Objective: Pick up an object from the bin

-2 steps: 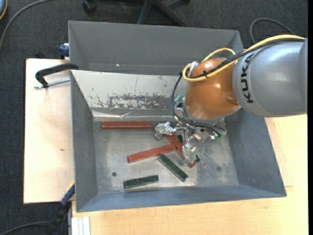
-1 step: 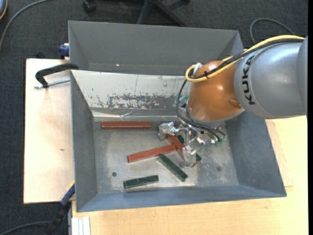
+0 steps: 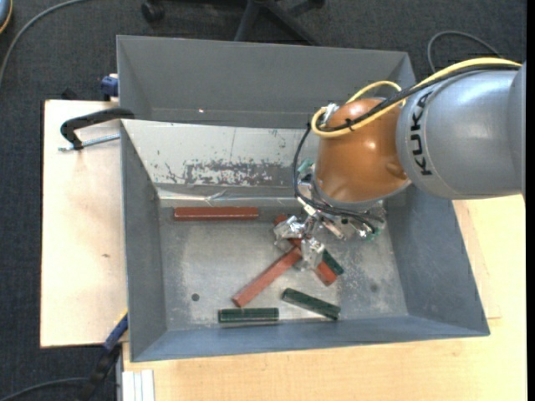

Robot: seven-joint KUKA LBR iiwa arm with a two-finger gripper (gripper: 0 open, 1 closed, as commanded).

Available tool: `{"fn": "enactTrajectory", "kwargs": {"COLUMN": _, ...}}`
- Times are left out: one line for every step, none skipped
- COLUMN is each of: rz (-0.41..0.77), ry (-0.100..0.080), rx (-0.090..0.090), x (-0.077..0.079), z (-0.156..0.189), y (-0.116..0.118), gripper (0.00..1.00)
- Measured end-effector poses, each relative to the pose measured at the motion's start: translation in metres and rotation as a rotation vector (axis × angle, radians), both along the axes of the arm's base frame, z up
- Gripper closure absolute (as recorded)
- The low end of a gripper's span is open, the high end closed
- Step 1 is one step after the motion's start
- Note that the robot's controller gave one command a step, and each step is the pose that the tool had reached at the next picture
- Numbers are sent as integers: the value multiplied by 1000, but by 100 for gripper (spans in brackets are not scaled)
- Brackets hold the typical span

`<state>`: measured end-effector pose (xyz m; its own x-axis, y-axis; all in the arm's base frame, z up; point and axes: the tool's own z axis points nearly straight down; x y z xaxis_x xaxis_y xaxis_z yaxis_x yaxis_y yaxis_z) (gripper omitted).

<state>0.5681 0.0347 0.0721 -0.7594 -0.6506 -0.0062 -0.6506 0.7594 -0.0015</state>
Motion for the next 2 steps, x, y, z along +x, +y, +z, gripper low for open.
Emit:
{"fn": "enactTrajectory", "kwargs": {"rz": 0, "ry": 0, "rx": 0, "x": 0, "z": 0, "y": 0, "gripper": 100}}
{"fn": "enactTrajectory", "kwargs": {"rz": 0, "ry": 6, "rx": 0, "x": -2, "z": 4, "y": 0, "gripper": 100}}
